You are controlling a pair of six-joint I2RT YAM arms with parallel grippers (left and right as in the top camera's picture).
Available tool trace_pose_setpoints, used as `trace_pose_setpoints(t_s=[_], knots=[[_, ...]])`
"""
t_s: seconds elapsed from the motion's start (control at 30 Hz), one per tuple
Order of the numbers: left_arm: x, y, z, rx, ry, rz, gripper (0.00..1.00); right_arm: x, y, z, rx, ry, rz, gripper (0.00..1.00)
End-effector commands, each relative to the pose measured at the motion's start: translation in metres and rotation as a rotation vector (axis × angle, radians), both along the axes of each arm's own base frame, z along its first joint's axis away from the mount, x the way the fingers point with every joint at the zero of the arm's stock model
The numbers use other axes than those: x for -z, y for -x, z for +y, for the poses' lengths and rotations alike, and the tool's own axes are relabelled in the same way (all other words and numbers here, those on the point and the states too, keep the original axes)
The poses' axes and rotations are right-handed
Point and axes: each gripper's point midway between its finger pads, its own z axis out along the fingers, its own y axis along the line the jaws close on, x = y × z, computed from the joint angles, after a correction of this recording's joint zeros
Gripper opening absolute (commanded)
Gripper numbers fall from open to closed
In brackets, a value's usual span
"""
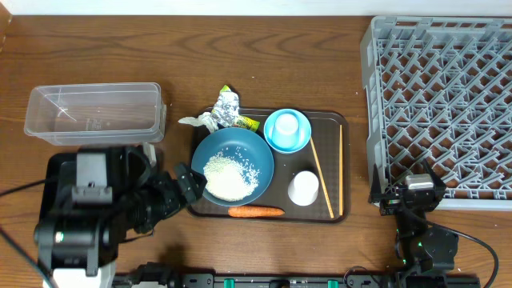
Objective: Sort waste into correct bins and load items into the dishwasher rack
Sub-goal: 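Move the left gripper toward the rim of the teal rice bowl, then lower the left gripper and pinch the teal bowl's near rim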
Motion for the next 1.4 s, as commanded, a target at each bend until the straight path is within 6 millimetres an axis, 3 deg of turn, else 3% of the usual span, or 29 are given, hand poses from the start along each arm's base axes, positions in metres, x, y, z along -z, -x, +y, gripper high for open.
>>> trace_pose_setpoints(t_s=[0.0,0.57,0.8,1.1,1.27,1.37], knots=[[0.003,-0.006,0.006,-0.039,-0.021,0.039,0.98,0.000,0.000,-0.003,0.010,0.015,-0.003,0.99],[0.041,-0.023,0.008,-0.038,-0.043,0.264,0.98,0.000,0.000,-0.003,0.010,0.015,-0.002,0.99],[0.064,-0.027,0.031,-0.059,-0.189,0.352,0.98,0.000,0.000,-0.003,0.010,0.015,-0.002,0.99],[0.086,-0.029,0.025,-0.009,-0.244,0.411,0.98,0.000,0.000,-0.003,0.010,0.015,-0.003,0.99],[0.098,-0.026,0.042,-0.113,-0.399,0.437,0.98,0.000,0.000,-0.003,0.010,0.015,-0.002,0.99],[0.112,-0.022,0.038,-0.100,-0.414,0.445,0.98,0.000,0.000,-0.003,0.010,0.015,-0.002,0.99]])
